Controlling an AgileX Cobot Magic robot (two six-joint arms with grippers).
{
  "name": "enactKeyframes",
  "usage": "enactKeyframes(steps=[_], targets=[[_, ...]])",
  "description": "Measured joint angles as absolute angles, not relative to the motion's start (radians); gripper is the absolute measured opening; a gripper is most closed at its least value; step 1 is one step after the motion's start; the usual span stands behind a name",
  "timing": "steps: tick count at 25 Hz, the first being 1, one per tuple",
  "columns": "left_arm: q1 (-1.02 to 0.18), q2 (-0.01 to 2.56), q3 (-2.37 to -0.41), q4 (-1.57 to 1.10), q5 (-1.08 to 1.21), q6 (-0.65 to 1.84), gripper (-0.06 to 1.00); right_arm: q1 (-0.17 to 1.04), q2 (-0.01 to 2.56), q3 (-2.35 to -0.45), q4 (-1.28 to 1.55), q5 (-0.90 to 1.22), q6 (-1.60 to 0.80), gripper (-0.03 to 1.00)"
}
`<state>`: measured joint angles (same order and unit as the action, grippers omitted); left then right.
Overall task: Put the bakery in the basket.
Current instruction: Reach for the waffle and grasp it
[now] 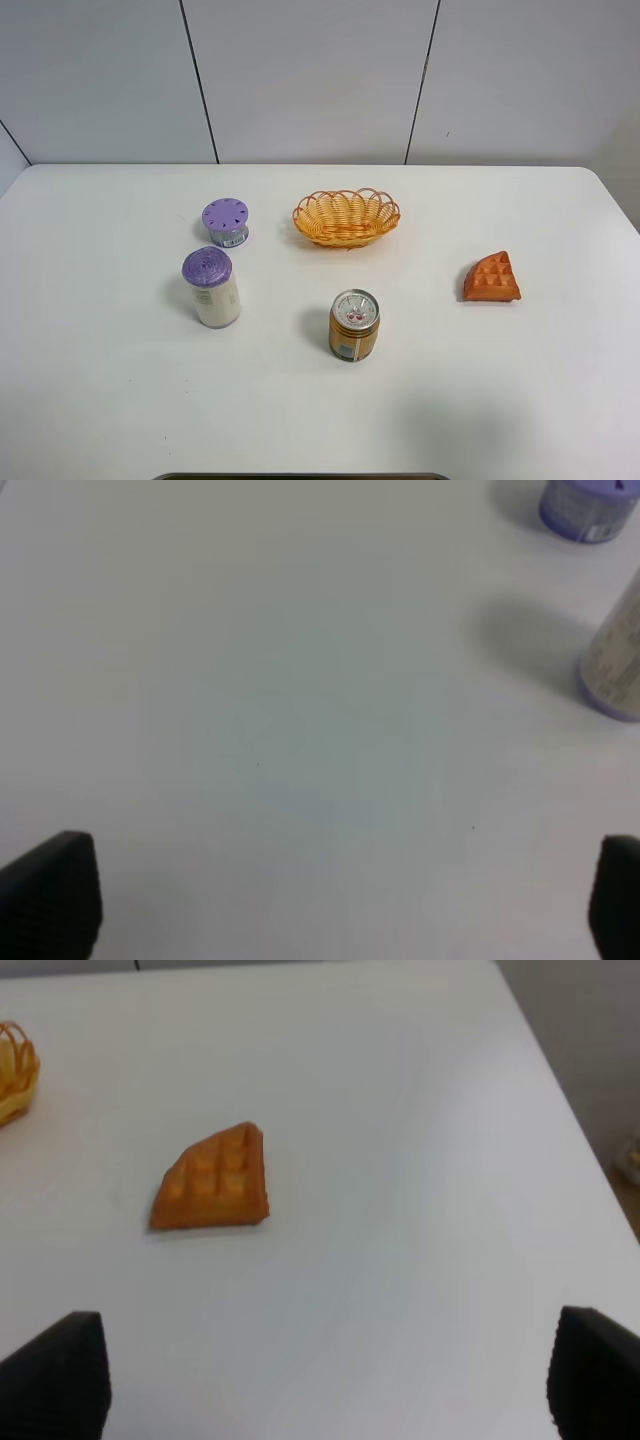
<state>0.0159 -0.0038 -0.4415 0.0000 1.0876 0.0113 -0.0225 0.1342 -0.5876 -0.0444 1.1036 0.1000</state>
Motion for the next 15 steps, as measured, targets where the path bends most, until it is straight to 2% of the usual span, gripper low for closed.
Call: enactKeyframes(steps=[15], targets=[[0.016,-0.004,-0.441,0.000,1.088,0.011,0.99,-0.023,0.919,-1.118,0.050,1.214,0.100,0.86]])
